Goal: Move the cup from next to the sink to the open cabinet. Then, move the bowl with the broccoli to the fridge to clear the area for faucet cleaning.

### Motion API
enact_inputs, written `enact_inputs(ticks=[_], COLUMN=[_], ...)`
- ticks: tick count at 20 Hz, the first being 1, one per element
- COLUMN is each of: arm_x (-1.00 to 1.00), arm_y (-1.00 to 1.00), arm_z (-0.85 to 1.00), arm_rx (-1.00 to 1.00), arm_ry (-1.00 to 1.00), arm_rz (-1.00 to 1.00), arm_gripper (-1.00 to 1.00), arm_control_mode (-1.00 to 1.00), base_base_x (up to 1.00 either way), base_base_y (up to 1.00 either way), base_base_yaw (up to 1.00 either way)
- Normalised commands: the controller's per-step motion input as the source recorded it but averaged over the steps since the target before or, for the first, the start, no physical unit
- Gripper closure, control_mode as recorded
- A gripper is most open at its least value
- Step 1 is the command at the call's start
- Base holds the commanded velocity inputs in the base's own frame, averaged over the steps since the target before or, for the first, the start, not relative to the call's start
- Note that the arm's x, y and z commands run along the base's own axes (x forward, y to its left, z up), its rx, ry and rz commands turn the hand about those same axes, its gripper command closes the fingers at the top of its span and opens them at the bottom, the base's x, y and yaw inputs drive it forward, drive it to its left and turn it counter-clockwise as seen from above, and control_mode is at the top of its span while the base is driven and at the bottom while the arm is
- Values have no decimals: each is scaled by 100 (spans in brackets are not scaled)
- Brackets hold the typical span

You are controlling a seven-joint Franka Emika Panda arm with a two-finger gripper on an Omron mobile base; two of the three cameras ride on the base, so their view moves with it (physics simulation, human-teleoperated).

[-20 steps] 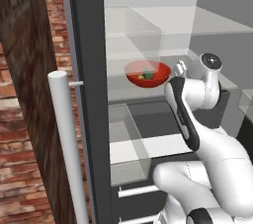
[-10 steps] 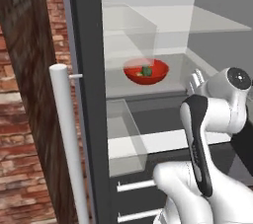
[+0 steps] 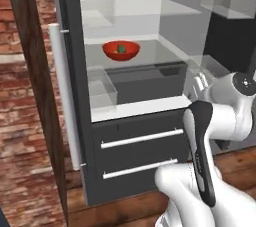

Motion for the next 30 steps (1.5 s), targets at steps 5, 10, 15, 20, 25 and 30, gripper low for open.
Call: enact_inputs(ticks=[5, 10, 15, 20, 25, 30], arm_x=[0, 0, 0, 0, 0, 0], arm_y=[0, 0, 0, 0, 0, 0], arm_z=[0, 0, 0, 0, 0, 0], arm_rx=[0, 0, 0, 0, 0, 0], arm_ry=[0, 0, 0, 0, 0, 0], arm_rz=[0, 0, 0, 0, 0, 0], arm_gripper=[-100, -100, -100, -100, -100, -100], arm_control_mode=[100, 100, 100, 100, 100, 100], base_base_x=[-100, -53, 0, 12, 53, 91], base_base_y=[-3, -18, -74, -76, -68, -29], base_base_yaw=[-56, -82, -83, -76, -68, -59])
